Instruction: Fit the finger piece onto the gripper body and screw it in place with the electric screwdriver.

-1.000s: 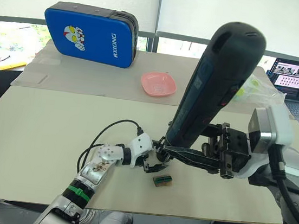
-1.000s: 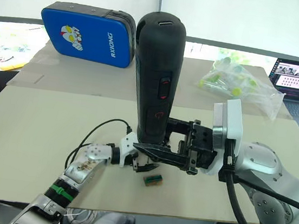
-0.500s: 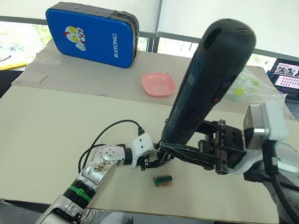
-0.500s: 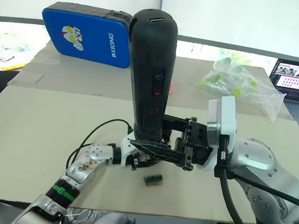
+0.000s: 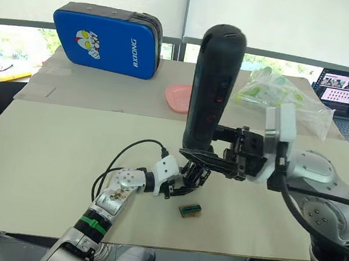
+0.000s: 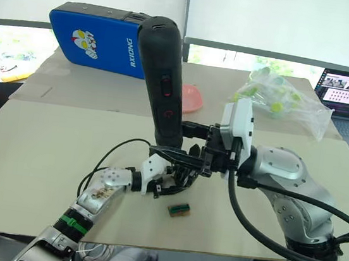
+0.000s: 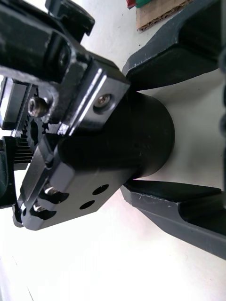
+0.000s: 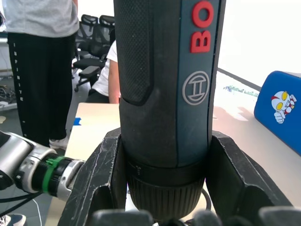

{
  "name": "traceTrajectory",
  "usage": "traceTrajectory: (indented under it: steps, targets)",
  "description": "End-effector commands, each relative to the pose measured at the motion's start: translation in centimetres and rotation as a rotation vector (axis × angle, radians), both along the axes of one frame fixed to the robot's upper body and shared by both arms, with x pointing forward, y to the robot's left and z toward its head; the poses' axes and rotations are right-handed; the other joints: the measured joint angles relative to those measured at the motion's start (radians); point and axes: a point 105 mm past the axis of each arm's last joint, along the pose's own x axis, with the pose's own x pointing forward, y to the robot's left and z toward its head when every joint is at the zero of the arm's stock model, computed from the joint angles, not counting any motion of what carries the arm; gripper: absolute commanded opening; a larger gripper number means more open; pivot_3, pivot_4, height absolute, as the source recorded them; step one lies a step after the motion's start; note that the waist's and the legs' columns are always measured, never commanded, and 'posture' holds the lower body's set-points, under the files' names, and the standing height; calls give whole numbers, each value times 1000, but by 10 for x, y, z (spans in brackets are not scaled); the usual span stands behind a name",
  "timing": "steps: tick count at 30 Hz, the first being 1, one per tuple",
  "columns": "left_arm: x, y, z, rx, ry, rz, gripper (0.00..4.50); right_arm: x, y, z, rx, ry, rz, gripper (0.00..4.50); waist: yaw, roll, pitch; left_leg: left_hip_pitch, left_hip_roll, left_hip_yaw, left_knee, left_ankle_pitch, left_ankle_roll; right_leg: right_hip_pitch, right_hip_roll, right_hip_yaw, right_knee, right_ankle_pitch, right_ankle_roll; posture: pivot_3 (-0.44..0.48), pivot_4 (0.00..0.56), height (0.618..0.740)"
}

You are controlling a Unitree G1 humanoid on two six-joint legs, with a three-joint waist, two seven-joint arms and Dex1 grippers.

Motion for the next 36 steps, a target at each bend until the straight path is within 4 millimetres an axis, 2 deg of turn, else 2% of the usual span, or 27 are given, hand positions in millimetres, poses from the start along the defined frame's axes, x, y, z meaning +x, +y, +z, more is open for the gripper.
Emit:
traceTrajectory:
  steps: [1, 11, 36]
  targets:
    - [-9, -3, -18, 48, 72, -30, 2293, 0, 0, 9, 12, -50, -11, 1903, 1, 0, 0, 0, 0, 0, 0, 0, 0, 0, 0, 0, 0, 0, 0, 0, 150, 740]
    - [-9, -1, -19, 58, 90, -25, 2293, 7, 2, 0, -15, -24, -30, 1903, 1, 0, 0, 0, 0, 0, 0, 0, 0, 0, 0, 0, 0, 0, 0, 0, 150, 740]
    - [-15, -1, -21, 66, 106, -28, 2293, 8, 5, -7, -21, -11, -52, 1903, -6, 0, 0, 0, 0, 0, 0, 0, 0, -1, 0, 0, 0, 0, 0, 0, 150, 740]
